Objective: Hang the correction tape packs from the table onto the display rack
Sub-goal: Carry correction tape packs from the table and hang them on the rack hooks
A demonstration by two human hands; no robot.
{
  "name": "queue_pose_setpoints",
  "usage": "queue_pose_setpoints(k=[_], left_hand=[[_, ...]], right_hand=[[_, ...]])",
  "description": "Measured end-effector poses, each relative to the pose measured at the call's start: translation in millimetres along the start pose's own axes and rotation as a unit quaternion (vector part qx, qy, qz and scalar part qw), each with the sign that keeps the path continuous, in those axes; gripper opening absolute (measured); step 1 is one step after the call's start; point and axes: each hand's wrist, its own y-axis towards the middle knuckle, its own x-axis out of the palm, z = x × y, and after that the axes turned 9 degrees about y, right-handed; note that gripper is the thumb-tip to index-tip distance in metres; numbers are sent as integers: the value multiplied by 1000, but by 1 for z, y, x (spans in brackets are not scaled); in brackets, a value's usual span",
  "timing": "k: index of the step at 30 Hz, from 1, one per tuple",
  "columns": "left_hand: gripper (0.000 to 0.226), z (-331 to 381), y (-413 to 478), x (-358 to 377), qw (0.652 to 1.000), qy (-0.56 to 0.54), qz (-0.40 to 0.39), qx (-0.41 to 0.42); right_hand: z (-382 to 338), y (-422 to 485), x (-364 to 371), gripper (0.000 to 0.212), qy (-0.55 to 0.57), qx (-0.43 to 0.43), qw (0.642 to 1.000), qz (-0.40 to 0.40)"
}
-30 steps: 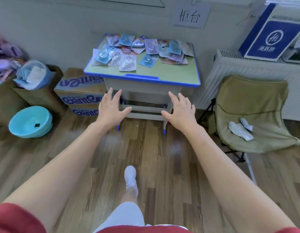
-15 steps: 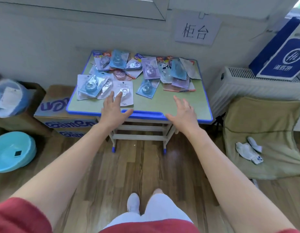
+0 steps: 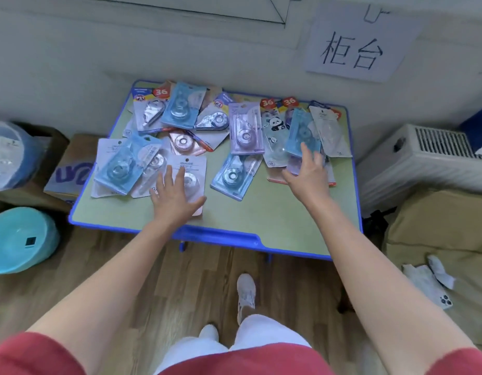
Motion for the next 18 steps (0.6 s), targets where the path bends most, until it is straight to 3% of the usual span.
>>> queue_pose_setpoints(k=[8,18], left_hand=[[96,7,24,24,998,31,7,-45],[83,10,23,36,997,35,63,22]], right_hand=[[9,74,9,76,-120,23,993,4],[4,84,31,74,-127,8,992,26]])
